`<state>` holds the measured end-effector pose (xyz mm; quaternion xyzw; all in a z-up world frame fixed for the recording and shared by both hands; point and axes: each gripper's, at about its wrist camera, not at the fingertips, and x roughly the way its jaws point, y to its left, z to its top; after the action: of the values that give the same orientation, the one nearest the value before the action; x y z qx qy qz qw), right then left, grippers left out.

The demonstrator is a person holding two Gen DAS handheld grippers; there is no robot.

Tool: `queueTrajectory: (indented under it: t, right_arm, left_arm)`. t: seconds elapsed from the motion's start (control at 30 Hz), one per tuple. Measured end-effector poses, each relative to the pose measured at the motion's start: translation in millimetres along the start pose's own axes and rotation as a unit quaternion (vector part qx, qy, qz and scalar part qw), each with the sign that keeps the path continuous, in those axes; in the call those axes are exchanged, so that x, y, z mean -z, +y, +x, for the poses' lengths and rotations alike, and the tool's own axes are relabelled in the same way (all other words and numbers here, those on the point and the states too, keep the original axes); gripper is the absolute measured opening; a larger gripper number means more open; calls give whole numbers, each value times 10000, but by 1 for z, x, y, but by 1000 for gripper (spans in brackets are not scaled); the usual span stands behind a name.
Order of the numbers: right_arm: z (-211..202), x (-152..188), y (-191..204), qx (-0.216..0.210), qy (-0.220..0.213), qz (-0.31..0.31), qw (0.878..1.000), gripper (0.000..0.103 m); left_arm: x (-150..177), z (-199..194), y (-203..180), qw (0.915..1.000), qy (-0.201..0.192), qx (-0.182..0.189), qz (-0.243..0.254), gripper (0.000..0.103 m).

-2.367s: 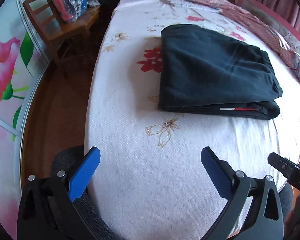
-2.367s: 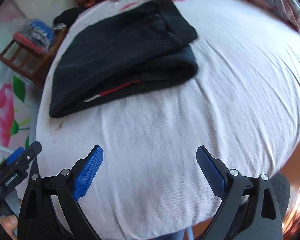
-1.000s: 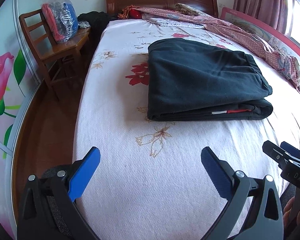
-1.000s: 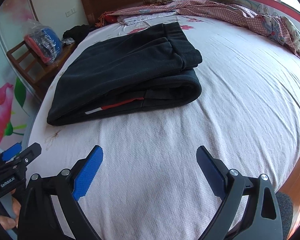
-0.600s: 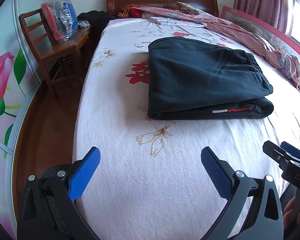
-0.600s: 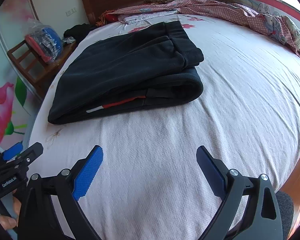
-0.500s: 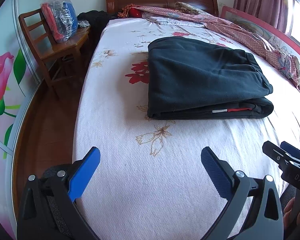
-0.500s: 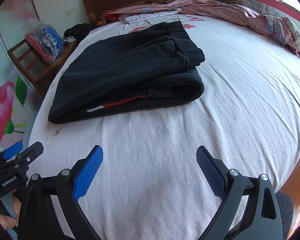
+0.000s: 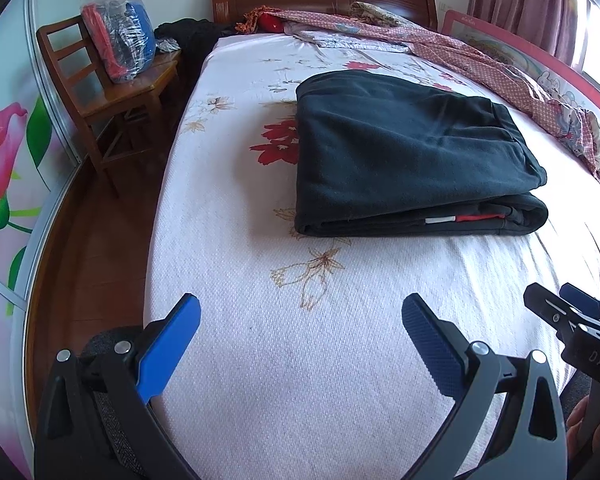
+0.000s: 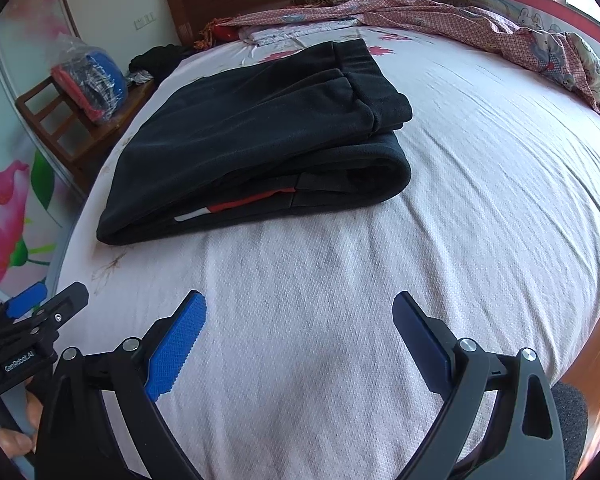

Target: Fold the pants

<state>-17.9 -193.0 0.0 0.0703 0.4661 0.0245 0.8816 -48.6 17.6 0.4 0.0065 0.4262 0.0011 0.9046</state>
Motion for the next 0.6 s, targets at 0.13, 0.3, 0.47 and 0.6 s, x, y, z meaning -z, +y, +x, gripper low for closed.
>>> queueTrajectory:
  t: [0.13,0.3,0.47,0.6]
  right_arm:
    - [0,0,0,-12,3,8,10000,94]
    - [-1,0,0,-14,-1,7,10000,94]
    - [0,0,0,-30,-1,10,10000,94]
    - [0,0,0,-33,2,9,10000,94]
  left_arm:
    - [0,0,0,10000,0,3,6,101]
    - [1,-1,-1,10000,-3,23,21,101]
    - [1,-1,-1,10000,-2,21,29,101]
    - [0,-1,-1,10000,-8,22,30,101]
